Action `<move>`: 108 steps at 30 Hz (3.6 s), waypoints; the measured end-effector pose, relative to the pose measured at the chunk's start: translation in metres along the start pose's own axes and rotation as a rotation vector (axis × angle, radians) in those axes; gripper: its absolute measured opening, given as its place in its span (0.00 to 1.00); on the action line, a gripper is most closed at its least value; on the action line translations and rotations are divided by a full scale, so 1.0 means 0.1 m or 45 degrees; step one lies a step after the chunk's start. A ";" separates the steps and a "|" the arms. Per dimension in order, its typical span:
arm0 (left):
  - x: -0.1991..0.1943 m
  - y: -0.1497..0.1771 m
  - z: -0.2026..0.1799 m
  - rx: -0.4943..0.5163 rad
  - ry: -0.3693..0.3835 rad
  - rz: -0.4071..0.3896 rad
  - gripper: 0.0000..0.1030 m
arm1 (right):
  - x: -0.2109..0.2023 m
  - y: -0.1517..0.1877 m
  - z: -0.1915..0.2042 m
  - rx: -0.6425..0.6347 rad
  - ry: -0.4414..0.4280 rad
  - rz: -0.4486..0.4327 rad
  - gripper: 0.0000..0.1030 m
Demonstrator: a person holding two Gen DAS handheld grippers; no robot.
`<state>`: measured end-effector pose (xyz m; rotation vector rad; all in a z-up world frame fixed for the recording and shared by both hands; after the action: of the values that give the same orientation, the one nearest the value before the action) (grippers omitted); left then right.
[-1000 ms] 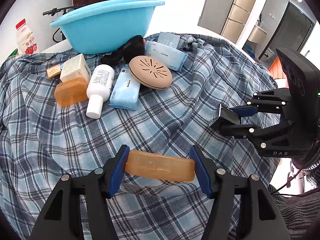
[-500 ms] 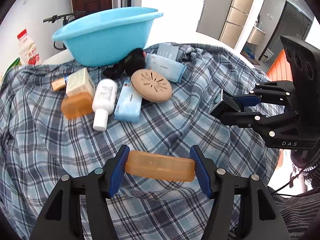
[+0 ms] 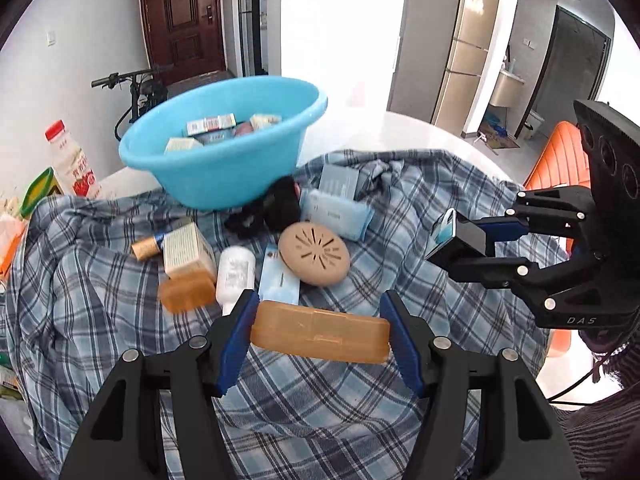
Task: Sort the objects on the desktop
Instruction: 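Carry the soap bar and black box with both grippers over the blue basin, then lower the amber soap bar into the basin and open the left gripper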
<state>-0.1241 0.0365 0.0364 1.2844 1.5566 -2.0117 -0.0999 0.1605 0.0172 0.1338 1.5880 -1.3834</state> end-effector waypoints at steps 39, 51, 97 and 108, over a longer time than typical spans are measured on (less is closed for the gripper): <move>-0.37 -1.20 0.31 -0.044 -0.099 -0.246 0.63 | -0.35 -1.09 -0.23 -0.070 0.122 -0.273 0.28; -0.30 -1.74 0.59 -0.091 -0.151 -0.243 0.63 | -0.30 -1.55 -0.51 -0.018 0.156 -0.321 0.28; 1.24 -2.72 1.59 -0.339 -0.178 0.095 0.63 | 1.04 -2.60 -1.82 0.330 0.098 0.076 0.28; 1.59 -2.74 1.71 -0.380 -0.158 0.170 0.63 | 1.41 -2.58 -2.00 0.400 0.088 0.164 0.28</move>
<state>-0.4806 0.0315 0.0866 1.0949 1.5942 -1.6695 -0.4521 0.1625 0.0687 0.4688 1.3820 -1.5305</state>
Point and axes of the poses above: each gripper's, at about its wrist camera, not at the fingertips, and x roughly the way its jaws point, z to its left, y to its underside, the point moved 3 cm from there along x, roughly the way its jaws point, and after that the axes turned 5 degrees about -y, right-handed, at the moved point
